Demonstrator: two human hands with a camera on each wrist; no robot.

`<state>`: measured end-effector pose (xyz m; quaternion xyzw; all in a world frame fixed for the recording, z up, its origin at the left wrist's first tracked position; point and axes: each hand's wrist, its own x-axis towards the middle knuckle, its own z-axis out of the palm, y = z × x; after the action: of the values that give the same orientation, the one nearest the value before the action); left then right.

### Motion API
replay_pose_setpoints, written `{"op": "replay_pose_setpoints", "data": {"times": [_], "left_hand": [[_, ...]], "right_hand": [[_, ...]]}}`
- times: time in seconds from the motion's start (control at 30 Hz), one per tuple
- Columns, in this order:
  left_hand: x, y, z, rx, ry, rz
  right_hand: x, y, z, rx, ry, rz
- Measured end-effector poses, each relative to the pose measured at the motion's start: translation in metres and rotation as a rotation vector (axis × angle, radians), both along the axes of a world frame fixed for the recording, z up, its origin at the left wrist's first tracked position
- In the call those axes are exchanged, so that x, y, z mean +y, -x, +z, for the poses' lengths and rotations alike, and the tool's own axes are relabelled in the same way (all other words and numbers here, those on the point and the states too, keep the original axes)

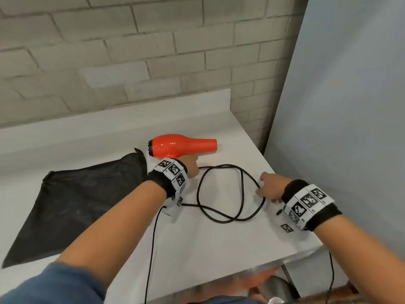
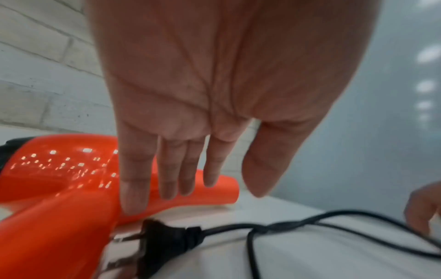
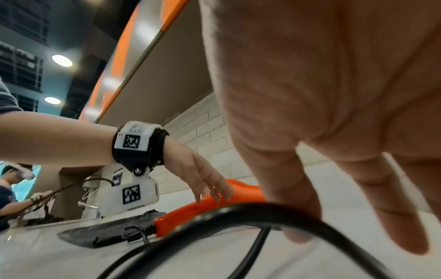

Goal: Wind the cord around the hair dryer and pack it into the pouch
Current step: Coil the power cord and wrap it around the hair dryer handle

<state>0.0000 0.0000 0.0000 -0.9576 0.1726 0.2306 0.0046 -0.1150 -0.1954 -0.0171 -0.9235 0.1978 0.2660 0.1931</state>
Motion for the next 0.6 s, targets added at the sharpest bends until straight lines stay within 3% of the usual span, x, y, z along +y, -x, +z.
{"op": "replay_pose_setpoints", "data": {"times": [0.2, 0.3, 0.4, 0.5, 0.6], "left_hand": [[0.004, -0.025, -0.037, -0.019, -0.326, -0.155], [0.001, -0.037, -0.051, -0.027, -0.356, -0.204], [0.003, -0.009, -0.019, -0.051, -0.234, -0.228], [0.004, 0.005, 0.001, -0.084, 0.040, -0.125], [0.003, 0.022, 0.010, -0.159, 0.270, -0.145]], "right_hand": [[0.000, -0.006, -0.004, 0.050, 0.010, -0.065], [-0.003, -0.008, -0.004, 0.024, 0.013, -0.038], [-0.009, -0.007, -0.005, -0.118, -0.065, -0.157], [-0.008, -0.003, 0.000, -0.447, -0.100, -0.364], [0.003, -0.002, 0.008, -0.678, -0.117, -0.323]]}}
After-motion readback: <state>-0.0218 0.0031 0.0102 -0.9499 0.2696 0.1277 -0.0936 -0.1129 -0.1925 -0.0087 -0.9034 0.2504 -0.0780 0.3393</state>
